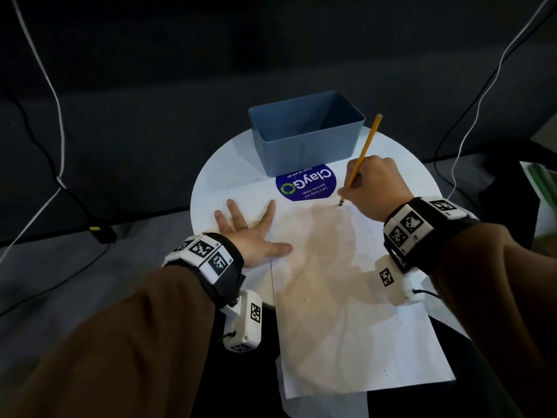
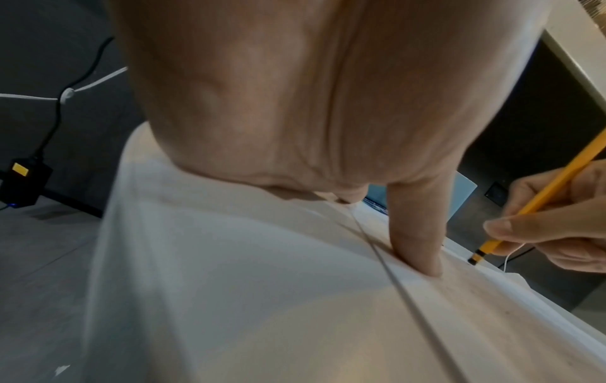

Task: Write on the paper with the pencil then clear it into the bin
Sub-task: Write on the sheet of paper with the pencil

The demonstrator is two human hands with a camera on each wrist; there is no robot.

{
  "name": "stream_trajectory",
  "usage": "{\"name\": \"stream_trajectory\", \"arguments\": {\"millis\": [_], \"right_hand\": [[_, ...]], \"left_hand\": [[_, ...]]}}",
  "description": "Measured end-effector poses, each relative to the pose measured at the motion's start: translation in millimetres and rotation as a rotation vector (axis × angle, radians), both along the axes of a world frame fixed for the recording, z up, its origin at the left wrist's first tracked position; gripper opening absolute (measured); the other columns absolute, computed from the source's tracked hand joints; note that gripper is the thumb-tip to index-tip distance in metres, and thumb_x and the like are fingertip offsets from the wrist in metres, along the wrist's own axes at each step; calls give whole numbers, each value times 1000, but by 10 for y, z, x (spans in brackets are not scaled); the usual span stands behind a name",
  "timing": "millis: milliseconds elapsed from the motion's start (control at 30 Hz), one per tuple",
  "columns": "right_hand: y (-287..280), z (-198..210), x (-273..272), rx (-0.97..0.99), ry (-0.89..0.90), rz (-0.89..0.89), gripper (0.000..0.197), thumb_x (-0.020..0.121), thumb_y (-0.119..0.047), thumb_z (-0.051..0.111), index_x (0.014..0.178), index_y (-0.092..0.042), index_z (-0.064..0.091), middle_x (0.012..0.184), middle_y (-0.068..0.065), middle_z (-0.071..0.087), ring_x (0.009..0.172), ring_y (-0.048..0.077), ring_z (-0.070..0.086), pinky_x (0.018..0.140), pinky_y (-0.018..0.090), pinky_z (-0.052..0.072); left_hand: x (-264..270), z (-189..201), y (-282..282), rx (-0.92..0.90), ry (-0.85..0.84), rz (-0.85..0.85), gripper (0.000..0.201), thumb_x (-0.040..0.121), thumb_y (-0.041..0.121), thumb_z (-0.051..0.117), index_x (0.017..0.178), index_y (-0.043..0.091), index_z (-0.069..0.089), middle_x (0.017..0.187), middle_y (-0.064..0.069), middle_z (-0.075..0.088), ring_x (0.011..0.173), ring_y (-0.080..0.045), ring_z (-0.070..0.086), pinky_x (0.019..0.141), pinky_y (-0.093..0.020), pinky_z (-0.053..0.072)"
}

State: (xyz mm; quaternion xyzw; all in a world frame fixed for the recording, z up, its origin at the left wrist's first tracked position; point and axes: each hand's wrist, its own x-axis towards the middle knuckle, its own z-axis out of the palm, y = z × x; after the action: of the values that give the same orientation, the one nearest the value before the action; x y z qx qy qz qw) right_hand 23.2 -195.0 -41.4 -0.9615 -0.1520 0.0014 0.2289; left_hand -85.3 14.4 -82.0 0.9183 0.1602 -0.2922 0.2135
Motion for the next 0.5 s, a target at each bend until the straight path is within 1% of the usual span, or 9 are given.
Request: {"name": "stream_trajectory", "arguments": {"millis": [67, 133, 200, 233, 300, 333, 400, 433, 500], "right_hand": [[125, -16, -66, 33, -2, 46, 23, 88, -22, 78, 77, -13, 60, 83, 3, 65, 85, 19, 59, 57, 19, 39], [261, -35, -115, 66, 0, 89, 24, 88, -22, 78, 78, -15, 58, 87, 5, 66, 88, 20, 59, 64, 22, 42], [342, -59, -129, 57, 2, 113, 21, 89, -21, 78, 82, -15, 59, 93, 5, 67, 91, 19, 60, 70, 25, 45], [342, -72, -116, 44, 2, 114, 20, 89, -21, 78, 85, -14, 60, 95, 4, 66, 92, 19, 60, 69, 24, 46], [269, -69, -65, 28, 3, 82, 20, 89, -22, 77, 86, -15, 59, 94, 4, 65, 91, 19, 60, 63, 20, 43], [215, -59, -39, 12, 6, 60, 21, 89, -23, 77, 86, -16, 58, 94, 3, 63, 91, 18, 58, 63, 20, 42], [136, -34, -9, -41, -3, 39, 24, 89, -27, 78, 88, -16, 56, 94, 2, 61, 90, 16, 53, 67, 25, 43], [132, -24, -10, -54, -12, 39, 25, 89, -28, 78, 88, -16, 56, 93, 1, 60, 89, 15, 52, 68, 24, 43], [211, -12, -39, -28, -31, 59, 25, 89, -25, 77, 80, -16, 55, 87, 1, 62, 84, 16, 52, 60, 17, 38]], "left_hand": [[0, 12, -6, -7, -4, 4, 97, 85, 76, 51, 147, 56, -21, 153, -21, -40, 139, -50, -34, 117, -62, -11], [-4, 33, -19, 3, -2, 1, 96, 86, 75, 50, 148, 55, -21, 153, -22, -40, 140, -50, -33, 115, -62, -10], [-5, 52, -29, 20, 3, -7, 96, 86, 75, 49, 148, 53, -22, 152, -21, -42, 140, -50, -33, 114, -64, -10], [-5, 58, -30, 23, 2, -12, 96, 86, 75, 49, 148, 54, -22, 151, -20, -43, 140, -49, -34, 113, -66, -9], [0, 49, -23, 22, 0, -18, 96, 86, 75, 49, 148, 55, -22, 151, -19, -44, 140, -49, -34, 112, -68, -8], [1, 42, -15, 21, -1, -20, 97, 86, 76, 50, 147, 55, -22, 151, -19, -44, 140, -48, -34, 111, -69, -8], [1, 29, 1, 23, 0, -23, 97, 85, 76, 49, 147, 55, -22, 150, -19, -45, 140, -49, -35, 111, -69, -8], [3, 25, 6, 22, 1, -22, 97, 85, 77, 49, 147, 55, -22, 150, -19, -45, 139, -49, -35, 111, -68, -9], [8, 24, 0, 22, 1, -19, 98, 85, 76, 50, 148, 55, -22, 150, -19, -45, 139, -49, -35, 111, -68, -9]]}}
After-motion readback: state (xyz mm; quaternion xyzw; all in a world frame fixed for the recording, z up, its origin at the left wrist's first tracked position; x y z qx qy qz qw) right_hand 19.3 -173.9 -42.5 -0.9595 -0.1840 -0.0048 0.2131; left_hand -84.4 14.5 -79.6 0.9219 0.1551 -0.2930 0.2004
